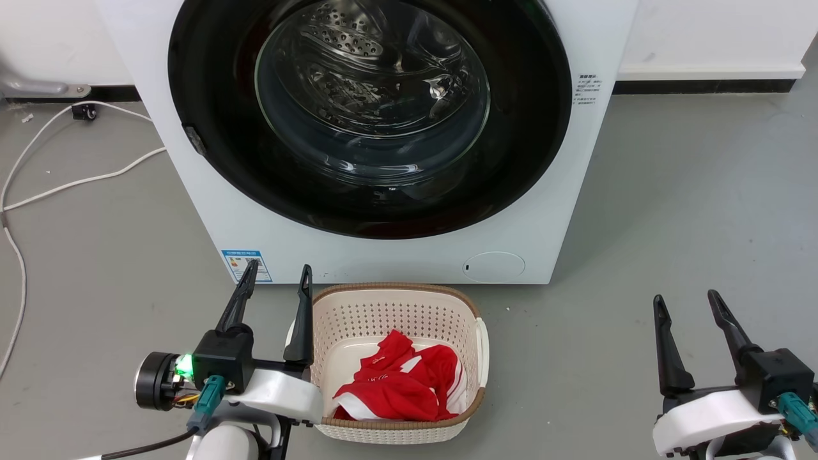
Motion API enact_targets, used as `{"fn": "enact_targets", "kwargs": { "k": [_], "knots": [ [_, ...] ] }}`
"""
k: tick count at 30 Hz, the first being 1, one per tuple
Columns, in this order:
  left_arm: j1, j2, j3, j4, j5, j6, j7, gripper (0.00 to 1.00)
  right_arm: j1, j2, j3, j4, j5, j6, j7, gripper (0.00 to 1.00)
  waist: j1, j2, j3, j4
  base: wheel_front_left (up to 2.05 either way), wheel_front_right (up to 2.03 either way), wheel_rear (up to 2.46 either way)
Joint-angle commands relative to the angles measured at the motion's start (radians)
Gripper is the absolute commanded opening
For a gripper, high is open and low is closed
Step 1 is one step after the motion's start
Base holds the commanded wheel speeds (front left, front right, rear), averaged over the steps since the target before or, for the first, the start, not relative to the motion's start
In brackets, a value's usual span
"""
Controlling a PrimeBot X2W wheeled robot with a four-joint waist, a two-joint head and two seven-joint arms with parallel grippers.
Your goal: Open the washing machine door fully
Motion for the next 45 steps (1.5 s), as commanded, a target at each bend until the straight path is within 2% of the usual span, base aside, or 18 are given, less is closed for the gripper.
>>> {"fn": "enact_targets", "kwargs": {
  "k": [1, 24, 25, 26, 28, 33, 36, 42, 45],
  "knots": [
    [-0.005, -0.004, 0.000, 0.001, 0.016, 0.004, -0.009, 1.00, 0.008, 0.004, -0.002, 0.002, -0.020, 0.000, -0.007, 1.00, 0.0000, 0.0000, 0.000, 0.001, 0.00, 0.00, 0.00],
    [0.005, -0.018, 0.030, 0.024, -0.025, -0.016, -0.007, 1.00, -0.011, 0.004, -0.006, 0.027, 0.019, 0.000, -0.030, 1.00, 0.0000, 0.0000, 0.000, -0.002, 0.00, 0.00, 0.00],
    [0.006, -0.019, 0.032, 0.027, -0.026, -0.016, -0.007, 1.00, -0.011, 0.004, -0.007, 0.028, 0.023, 0.000, -0.031, 0.84, 0.0000, 0.0000, 0.000, -0.002, 0.00, 0.00, 0.00],
    [0.006, -0.019, 0.033, 0.028, -0.026, -0.017, -0.007, 1.00, -0.011, 0.004, -0.007, 0.029, 0.025, 0.000, -0.033, 0.51, 0.0000, 0.0000, 0.000, -0.001, 0.00, 0.00, 0.00],
    [0.005, -0.020, 0.034, 0.031, -0.027, -0.018, -0.007, 1.00, -0.010, 0.004, -0.008, 0.031, 0.032, 0.000, -0.036, 0.00, 0.0000, 0.0000, 0.000, -0.001, 0.00, 0.00, 0.00],
    [0.004, -0.022, 0.037, 0.034, -0.030, -0.022, -0.007, 1.00, -0.013, 0.004, -0.011, 0.036, 0.065, 0.000, -0.044, 0.00, 0.0000, 0.0000, 0.000, 0.000, 0.00, 0.00, 0.00],
    [0.004, -0.023, 0.039, 0.037, -0.031, -0.021, -0.007, 1.00, -0.015, 0.004, -0.013, 0.042, 0.138, 0.000, -0.052, 0.00, 0.0000, 0.0000, -0.001, 0.000, 0.00, 0.00, 0.00],
    [0.006, -0.024, 0.041, 0.043, -0.031, -0.020, -0.007, 1.00, -0.022, 0.004, -0.024, 0.075, 0.440, 0.000, -0.075, 0.00, 0.0000, 0.0000, -0.003, 0.000, 0.00, 0.00, 0.00],
    [0.007, -0.025, 0.043, 0.043, -0.033, -0.020, -0.007, 1.00, -0.036, 0.004, -0.014, 0.090, 0.656, 0.000, -0.087, 0.00, 0.0000, 0.0000, -0.002, -0.001, 0.00, 0.00, 0.00]
  ]
}}
